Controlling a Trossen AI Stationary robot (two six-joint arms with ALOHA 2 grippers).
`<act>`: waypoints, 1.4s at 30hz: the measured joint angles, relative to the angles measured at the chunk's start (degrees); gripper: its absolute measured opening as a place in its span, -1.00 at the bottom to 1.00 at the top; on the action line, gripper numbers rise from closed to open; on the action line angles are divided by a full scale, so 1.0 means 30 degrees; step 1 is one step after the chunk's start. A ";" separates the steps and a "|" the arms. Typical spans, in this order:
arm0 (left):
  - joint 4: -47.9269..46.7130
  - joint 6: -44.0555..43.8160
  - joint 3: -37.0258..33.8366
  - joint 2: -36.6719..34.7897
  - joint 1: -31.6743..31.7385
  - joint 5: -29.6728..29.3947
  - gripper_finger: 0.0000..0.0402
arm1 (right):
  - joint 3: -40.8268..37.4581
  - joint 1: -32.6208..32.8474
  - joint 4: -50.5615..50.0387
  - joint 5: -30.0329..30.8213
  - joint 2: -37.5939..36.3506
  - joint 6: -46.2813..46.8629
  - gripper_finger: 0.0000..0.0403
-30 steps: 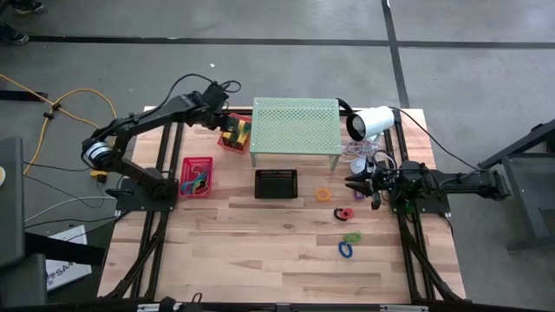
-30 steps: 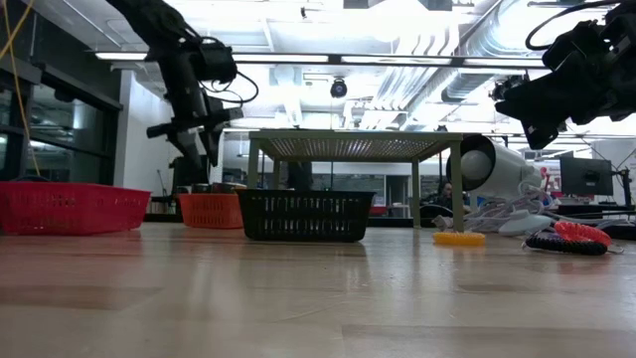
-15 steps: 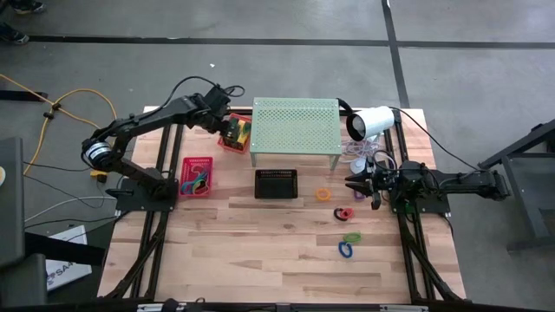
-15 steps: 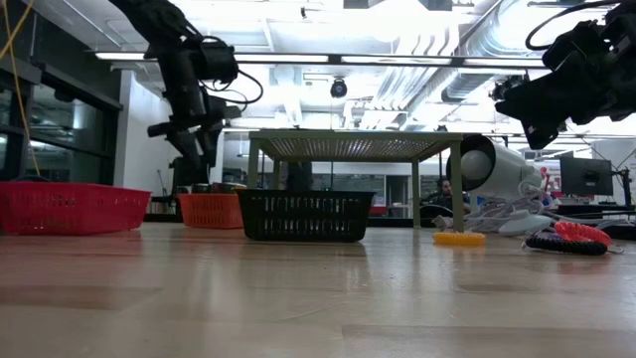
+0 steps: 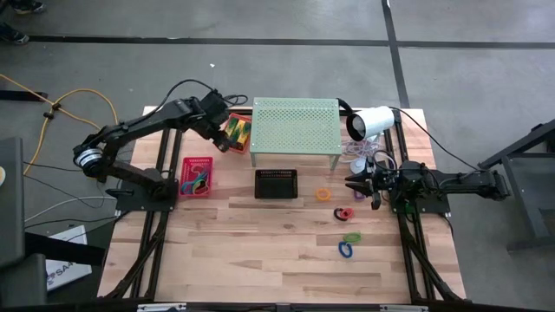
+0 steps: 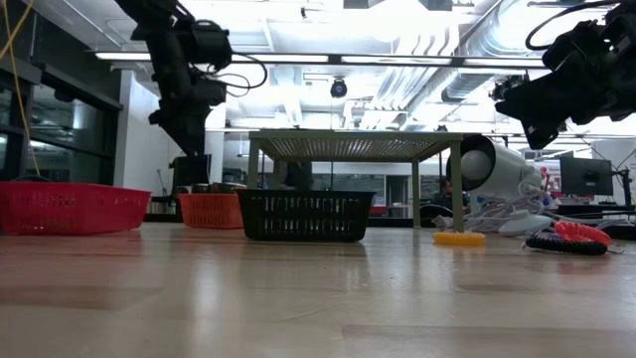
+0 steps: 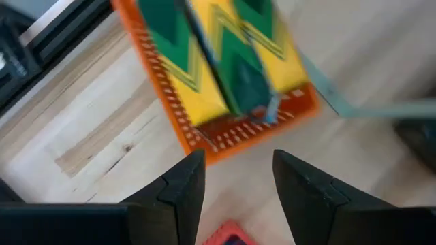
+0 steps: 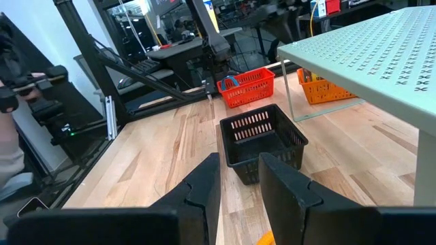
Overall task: Pick & Place Office Desk Supplies
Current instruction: Put the orange spring rubber band into the black bin on the shelf
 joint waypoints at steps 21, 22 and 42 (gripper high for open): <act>-0.0950 -0.1874 0.0007 -0.1351 -0.9202 0.0330 -0.18 | 0.0000 0.0000 0.0000 0.0000 -0.0004 0.0000 -0.55; -0.0950 -0.2141 0.0007 -0.1349 -0.9732 0.0330 -0.18 | 0.0003 0.0000 -0.0003 0.0000 0.0000 0.0000 -0.55; -0.0382 -0.3452 0.0007 -0.1341 -1.7140 -0.0049 -0.18 | 0.0007 0.0000 0.0000 0.0000 0.0000 0.0000 -0.55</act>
